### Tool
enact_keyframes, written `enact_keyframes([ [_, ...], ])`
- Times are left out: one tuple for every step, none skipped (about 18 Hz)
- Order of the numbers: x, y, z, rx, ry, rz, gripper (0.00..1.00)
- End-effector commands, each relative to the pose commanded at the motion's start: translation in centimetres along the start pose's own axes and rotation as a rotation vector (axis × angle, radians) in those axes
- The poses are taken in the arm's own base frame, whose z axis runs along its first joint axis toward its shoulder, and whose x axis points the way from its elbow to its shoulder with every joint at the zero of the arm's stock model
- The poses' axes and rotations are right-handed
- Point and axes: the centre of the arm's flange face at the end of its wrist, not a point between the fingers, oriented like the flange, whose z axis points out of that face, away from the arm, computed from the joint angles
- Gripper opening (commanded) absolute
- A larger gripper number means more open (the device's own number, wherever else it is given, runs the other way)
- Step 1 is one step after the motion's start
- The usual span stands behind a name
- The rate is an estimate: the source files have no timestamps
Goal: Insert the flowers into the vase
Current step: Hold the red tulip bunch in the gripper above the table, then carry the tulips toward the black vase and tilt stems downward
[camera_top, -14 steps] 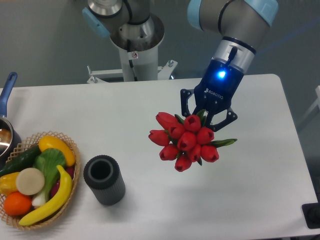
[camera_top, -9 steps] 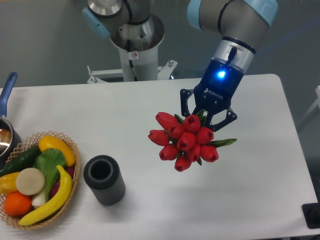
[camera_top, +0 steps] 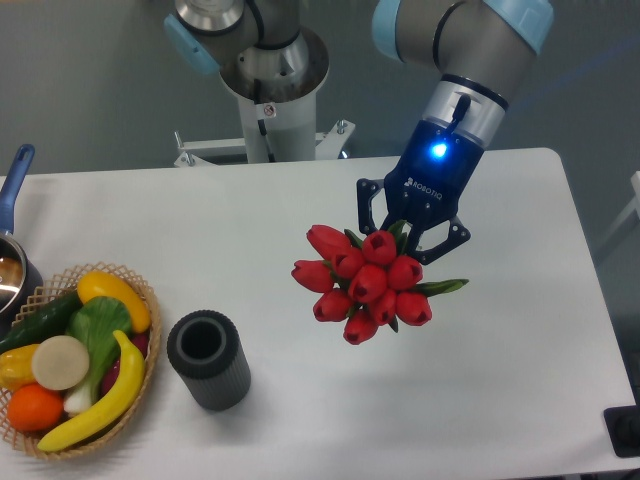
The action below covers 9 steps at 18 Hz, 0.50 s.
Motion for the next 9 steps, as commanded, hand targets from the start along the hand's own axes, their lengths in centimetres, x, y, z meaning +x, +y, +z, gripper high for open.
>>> enact_keyframes([
  [0.2, -0.2, 0.4, 0.005, 0.006, 0.008, 0.29],
  [0.5, -0.6, 0.7, 0.020, 0.015, 0.021, 0.29],
  [0.8, -1.0, 0.9, 0.047, 0.028, 0.034, 0.29],
  [1.1, -1.4, 1.0, 0.075, 0.046, 0.039, 0.29],
  [1.3, -1.7, 1.0, 0.106, 0.066, 0.040, 0.29],
  [1.3, -1.8, 1.2, 0.137, 0.087, 0.041, 0.29],
  [1.4, -1.9, 1.5, 0.166, 0.106, 0.046, 0.29],
  [1.6, -2.0, 1.8, 0.193, 0.128, 0.050, 0.29],
  [2.2, -2.5, 2.3, 0.218, 0.155, 0.054, 0.29],
])
